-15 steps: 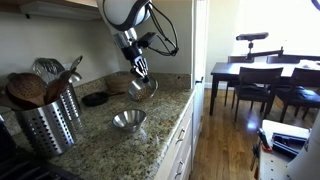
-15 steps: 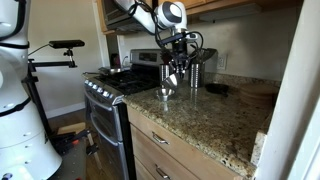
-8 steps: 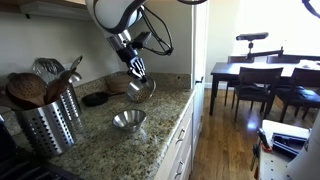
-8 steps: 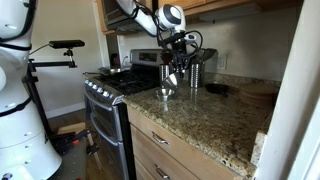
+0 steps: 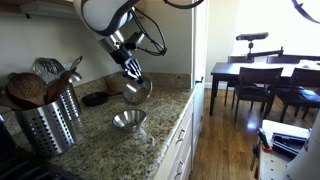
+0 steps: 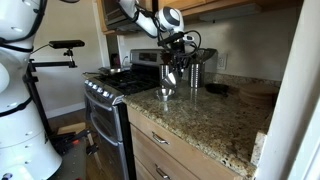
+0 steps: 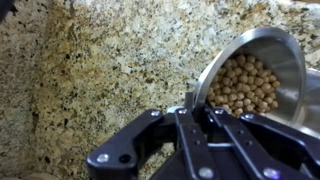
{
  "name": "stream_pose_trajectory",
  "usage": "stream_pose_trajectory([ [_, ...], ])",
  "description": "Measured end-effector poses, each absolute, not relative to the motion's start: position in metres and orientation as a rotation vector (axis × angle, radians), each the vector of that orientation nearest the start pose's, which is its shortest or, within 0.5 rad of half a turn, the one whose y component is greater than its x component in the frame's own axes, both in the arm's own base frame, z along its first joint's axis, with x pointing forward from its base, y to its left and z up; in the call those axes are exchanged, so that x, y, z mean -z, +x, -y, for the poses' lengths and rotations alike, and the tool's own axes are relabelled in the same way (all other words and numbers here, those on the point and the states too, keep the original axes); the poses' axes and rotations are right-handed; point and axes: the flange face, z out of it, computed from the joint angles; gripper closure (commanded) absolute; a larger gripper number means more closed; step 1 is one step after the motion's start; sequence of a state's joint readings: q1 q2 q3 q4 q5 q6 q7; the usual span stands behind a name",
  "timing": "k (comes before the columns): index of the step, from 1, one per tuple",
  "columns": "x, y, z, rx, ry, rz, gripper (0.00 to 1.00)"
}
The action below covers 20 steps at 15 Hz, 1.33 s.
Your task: Transfer the contents in the right silver bowl to the left bowl
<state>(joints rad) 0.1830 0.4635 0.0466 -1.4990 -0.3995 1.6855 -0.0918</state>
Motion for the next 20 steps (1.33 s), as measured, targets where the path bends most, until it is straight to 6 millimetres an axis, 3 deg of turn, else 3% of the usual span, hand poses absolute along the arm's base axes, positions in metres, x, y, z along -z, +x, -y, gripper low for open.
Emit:
stream_pose_trajectory([
  [20,-0.381,0.637,-0.15,-0.659,-3.585,0.694,0.92],
])
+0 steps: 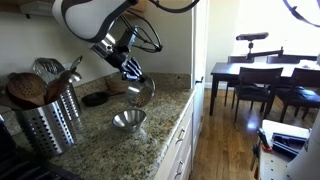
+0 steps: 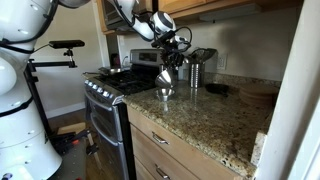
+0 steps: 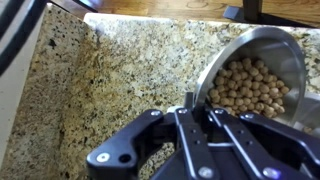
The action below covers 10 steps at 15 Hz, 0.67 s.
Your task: Transfer the contents in the right silver bowl to the left bowl
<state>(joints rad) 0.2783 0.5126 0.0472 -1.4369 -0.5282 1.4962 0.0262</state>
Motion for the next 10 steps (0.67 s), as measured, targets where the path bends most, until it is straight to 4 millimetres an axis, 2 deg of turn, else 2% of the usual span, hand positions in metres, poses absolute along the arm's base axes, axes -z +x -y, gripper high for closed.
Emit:
stream_pose_trajectory([
  [10,-0.3716,0.6365,-0.1603,0.508,2.411,-0.469,0.92],
])
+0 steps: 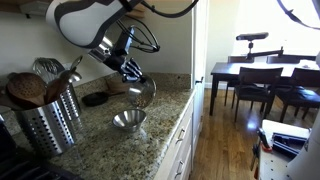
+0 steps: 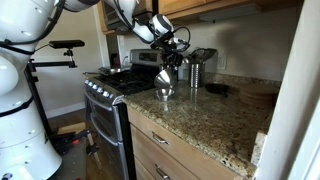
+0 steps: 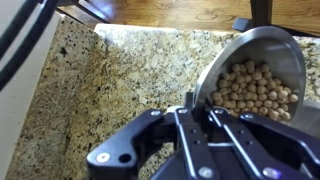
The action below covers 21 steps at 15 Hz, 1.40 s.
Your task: Transfer the contents in the right silver bowl to the left bowl
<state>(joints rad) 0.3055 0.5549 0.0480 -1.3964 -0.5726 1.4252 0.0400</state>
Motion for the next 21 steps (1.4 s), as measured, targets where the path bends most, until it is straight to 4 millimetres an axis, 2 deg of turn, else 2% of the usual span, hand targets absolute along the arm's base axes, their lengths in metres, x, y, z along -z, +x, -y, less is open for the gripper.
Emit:
stream_pose_trajectory([
  [3,-0.3656,0.6358,-0.1641,0.519,2.401,-0.478,0.92],
  [21,-0.3651,0.6291,-0.1716,0.548,2.309,-0.487,0.93],
])
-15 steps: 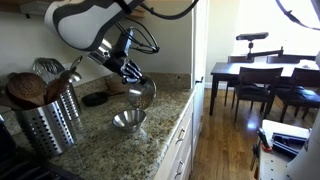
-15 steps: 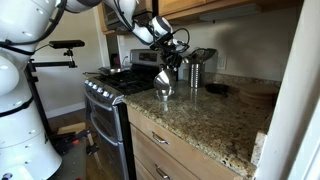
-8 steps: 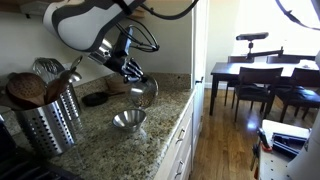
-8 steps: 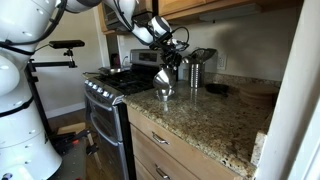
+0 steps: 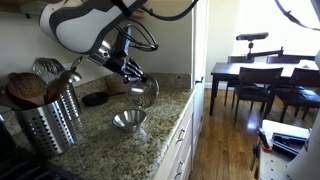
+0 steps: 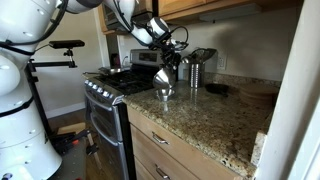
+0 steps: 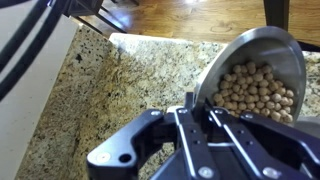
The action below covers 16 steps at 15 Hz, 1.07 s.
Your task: Transfer the contents in the right silver bowl to the left bowl
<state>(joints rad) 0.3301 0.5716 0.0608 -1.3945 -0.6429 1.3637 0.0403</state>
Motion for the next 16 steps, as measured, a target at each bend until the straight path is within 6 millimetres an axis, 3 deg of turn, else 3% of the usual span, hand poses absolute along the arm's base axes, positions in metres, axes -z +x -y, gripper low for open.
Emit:
stream_pose_trajectory([
  [16,-0.365,0.63,-0.198,0.522,2.275,-0.52,0.93],
])
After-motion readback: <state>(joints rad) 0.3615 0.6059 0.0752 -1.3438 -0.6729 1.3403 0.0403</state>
